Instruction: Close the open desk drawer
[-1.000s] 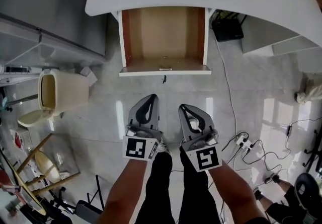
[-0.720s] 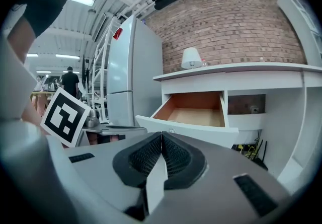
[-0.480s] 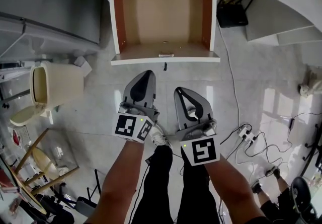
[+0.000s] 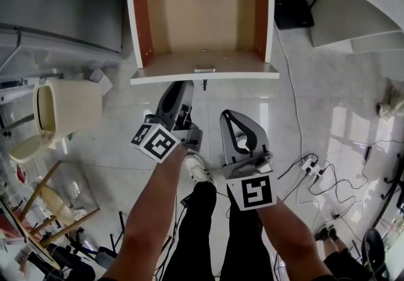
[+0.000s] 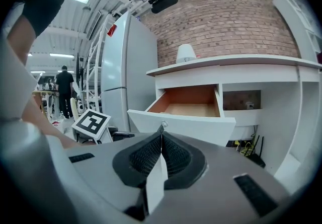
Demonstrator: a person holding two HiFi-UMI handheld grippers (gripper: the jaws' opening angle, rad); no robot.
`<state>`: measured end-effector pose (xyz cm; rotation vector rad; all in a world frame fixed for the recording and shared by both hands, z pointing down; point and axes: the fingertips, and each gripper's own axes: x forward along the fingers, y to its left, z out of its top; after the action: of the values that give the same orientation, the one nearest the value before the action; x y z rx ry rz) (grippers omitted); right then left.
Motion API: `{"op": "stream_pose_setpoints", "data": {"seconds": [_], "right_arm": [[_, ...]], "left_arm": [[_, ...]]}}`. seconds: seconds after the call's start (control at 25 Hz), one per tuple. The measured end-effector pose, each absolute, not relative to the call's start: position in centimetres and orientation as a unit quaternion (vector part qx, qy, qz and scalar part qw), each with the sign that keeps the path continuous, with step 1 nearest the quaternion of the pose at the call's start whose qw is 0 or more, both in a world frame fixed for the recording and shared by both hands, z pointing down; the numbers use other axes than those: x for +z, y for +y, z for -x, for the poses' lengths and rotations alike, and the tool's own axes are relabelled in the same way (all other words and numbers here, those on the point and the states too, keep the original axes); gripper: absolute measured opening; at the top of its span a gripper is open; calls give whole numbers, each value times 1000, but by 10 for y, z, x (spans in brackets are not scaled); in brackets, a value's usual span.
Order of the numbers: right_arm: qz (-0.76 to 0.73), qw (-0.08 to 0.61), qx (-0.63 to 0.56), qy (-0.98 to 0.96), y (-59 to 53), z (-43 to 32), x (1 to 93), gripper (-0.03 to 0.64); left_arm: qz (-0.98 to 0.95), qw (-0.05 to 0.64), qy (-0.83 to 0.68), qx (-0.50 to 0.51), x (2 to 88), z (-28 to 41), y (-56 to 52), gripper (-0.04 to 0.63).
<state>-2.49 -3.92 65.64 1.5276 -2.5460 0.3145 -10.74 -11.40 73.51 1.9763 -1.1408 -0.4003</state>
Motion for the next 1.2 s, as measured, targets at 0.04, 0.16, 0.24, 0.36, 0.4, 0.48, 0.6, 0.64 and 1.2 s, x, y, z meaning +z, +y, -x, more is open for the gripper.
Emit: {"op": "stream_pose_setpoints", "data": {"seconds": [0.04,0.16,0.24,0.36,0.4,0.48,0.6,0.64,1.2], "right_arm": [[-510,77,107,-850,-40,25,657,28],[-511,77,116,-848,-41,22,661,28],[-512,76,121,-847,-42,20,663,28],[-510,75,125,-848,-42,20,663,28],[-509,75,125,-849,-43,20,663,28],[-507,75,125,-849,-45,18,663,28],[-505,83,126,-850,-47,14,668,28],[-504,85,126,-850,-48,12,669,28],[-500,80,128,-853,-51,13,668,28]], "left_arm": [[-780,414,-438,-171,737,106,-117,109],[-781,430,-411,-191,741,99,-123,150],[-782,433,-400,-205,740,93,-125,164],[-776,439,-388,-233,736,88,-129,164],[-773,441,-387,-241,735,88,-131,164],[-769,442,-386,-255,736,89,-134,164],[-764,443,-384,-268,737,89,-136,162],[-763,444,-385,-272,738,89,-137,136],[-758,451,-397,-253,741,90,-137,64]]}}
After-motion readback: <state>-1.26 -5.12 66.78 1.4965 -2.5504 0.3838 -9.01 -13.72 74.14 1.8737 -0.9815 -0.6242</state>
